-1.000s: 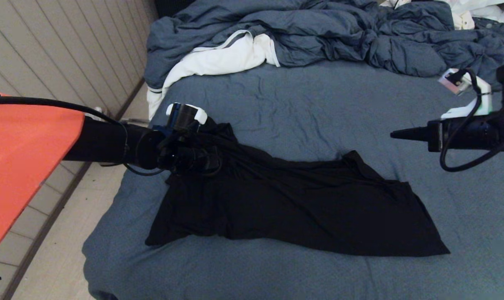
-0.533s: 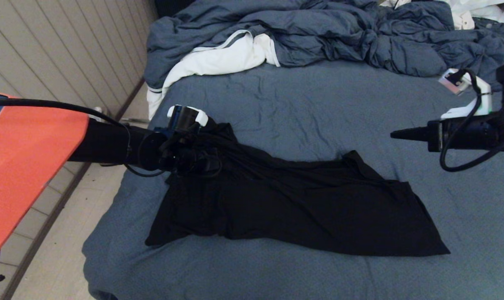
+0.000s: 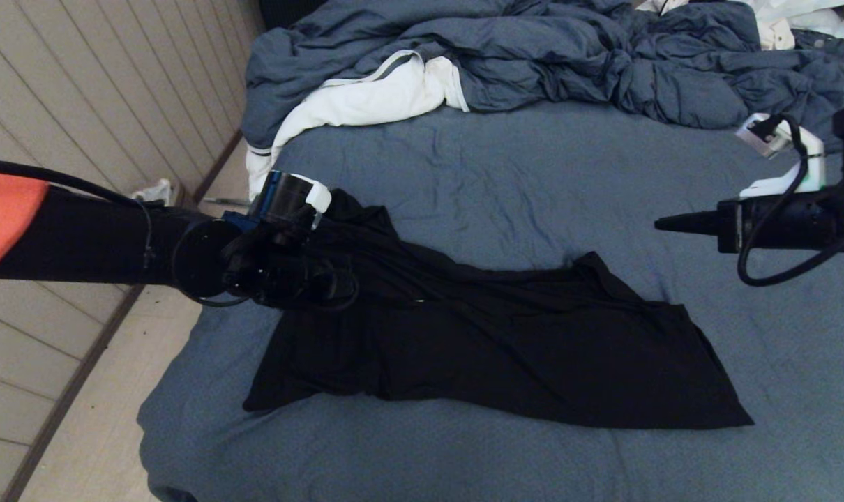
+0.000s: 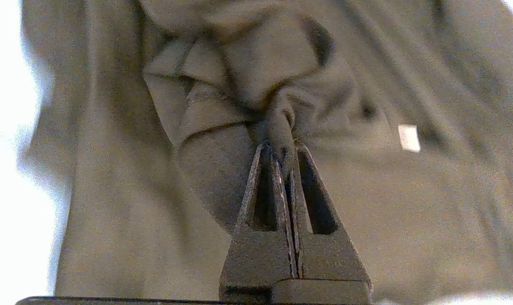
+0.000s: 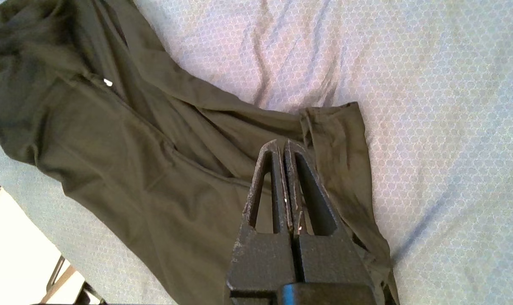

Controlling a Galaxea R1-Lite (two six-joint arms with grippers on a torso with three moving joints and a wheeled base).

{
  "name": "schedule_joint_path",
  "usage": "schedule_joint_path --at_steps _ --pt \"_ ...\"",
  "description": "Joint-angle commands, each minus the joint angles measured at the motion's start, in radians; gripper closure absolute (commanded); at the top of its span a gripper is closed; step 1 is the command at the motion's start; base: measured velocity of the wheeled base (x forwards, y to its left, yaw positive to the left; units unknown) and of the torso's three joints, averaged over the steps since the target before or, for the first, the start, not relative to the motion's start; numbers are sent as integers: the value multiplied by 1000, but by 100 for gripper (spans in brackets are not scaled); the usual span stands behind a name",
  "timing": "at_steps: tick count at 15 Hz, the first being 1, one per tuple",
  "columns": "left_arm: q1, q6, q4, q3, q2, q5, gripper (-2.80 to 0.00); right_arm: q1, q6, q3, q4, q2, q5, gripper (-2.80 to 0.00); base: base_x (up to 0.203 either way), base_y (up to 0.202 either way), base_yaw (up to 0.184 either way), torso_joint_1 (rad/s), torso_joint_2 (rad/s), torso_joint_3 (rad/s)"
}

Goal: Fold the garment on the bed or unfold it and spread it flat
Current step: Unford the black T-shirt

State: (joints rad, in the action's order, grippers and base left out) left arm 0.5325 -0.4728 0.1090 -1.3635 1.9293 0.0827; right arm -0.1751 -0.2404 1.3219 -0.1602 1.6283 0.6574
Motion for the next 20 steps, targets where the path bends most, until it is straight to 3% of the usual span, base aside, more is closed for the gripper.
schedule_joint_path --at_steps 1,5,11,12,14,16,20 --pt "50 -4 22 134 -179 5 0 0 -2 0 -1 -1 5 0 0 0 0 0 0 0" --pt "235 -46 89 328 -335 101 0 -1 -2 0 -1 1 5 0 0 0 0 0 0 0" --pt "551 -259 320 386 -462 118 0 -1 -3 2 -1 12 4 0 0 0 0 0 0 0" --pt "572 -291 365 402 -475 111 0 -1 -3 2 -1 13 4 0 0 0 0 0 0 0" --pt "603 -291 379 437 -488 61 0 0 -3 1 -1 15 1 0 0 0 0 0 0 0" --pt "678 -285 389 462 -501 29 0 0 -2 2 -1 24 -1 0 0 0 0 0 0 0" --pt "699 -282 385 491 -431 12 0 0 -2 0 1 31 -2 0 0 0 0 0 0 0"
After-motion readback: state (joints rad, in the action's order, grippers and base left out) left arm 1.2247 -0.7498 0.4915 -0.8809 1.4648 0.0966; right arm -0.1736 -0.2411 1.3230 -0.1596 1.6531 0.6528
